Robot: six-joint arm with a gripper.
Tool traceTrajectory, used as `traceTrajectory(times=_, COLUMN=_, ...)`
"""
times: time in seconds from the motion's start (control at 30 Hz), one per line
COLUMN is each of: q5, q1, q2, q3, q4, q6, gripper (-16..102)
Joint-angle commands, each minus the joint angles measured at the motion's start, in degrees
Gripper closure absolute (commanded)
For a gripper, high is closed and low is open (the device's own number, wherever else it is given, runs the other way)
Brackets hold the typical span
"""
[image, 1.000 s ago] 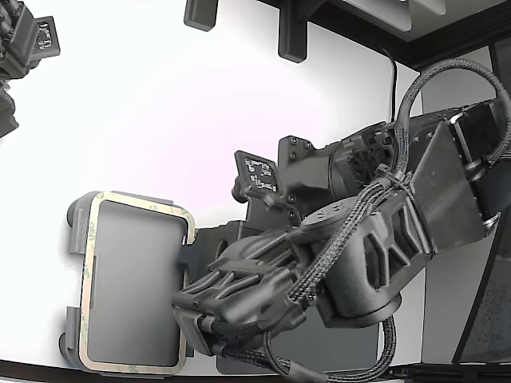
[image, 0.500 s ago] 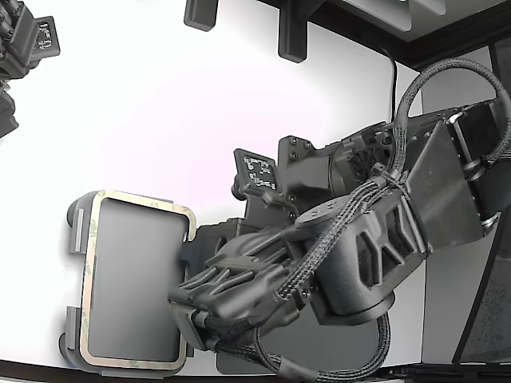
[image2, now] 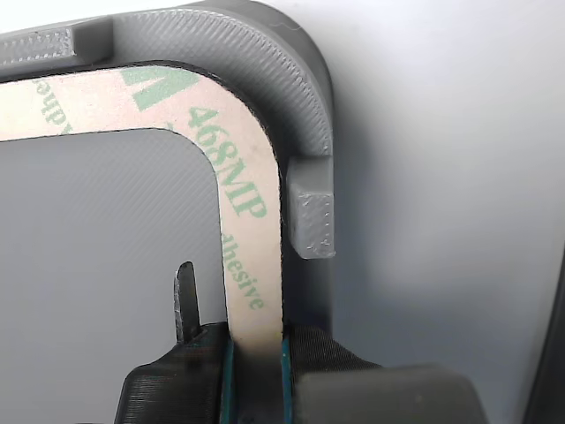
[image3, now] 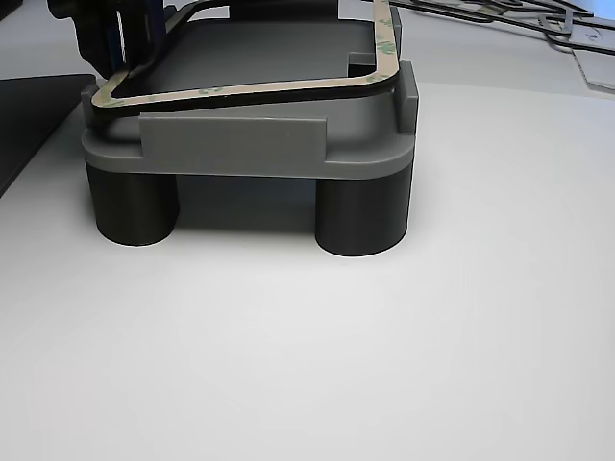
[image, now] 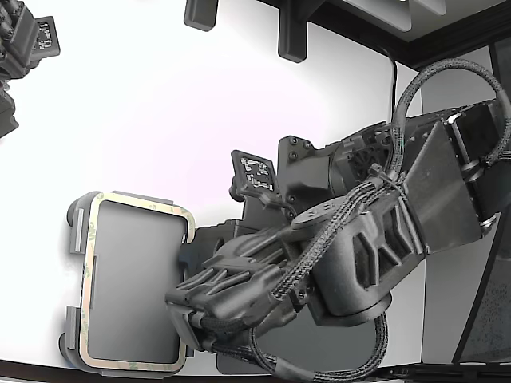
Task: Move top rectangular frame to the holder.
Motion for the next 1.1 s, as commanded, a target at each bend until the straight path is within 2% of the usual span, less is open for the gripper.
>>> traceTrajectory(times=0.0, q5=-0.09, q1=-0.97, q2=0.97, q3=-1.49, q4=0.18, q6=-0.09, gripper=97)
traceTrajectory(times=0.77, q5=-0.09, q1=-0.97, q2=0.44, q3=-2.29, q4=0.0, q6=-0.44, gripper=90)
traceTrajectory(times=0.87, q5=-0.09, q1=-0.88, q2=0.18, q3=-2.81, q4=0.0, q6=-0.53, gripper=87)
traceTrajectory(times=0.97, q5=0.18, q1=-0.88, q2=0.09, q3=-2.81, q4=0.09, q6=-0.88, gripper=74)
traceTrajectory(times=1.07, q5=0.18, q1=-0.88, q2=0.35, q3=-2.37, q4=0.35, q6=-1.05, gripper=75)
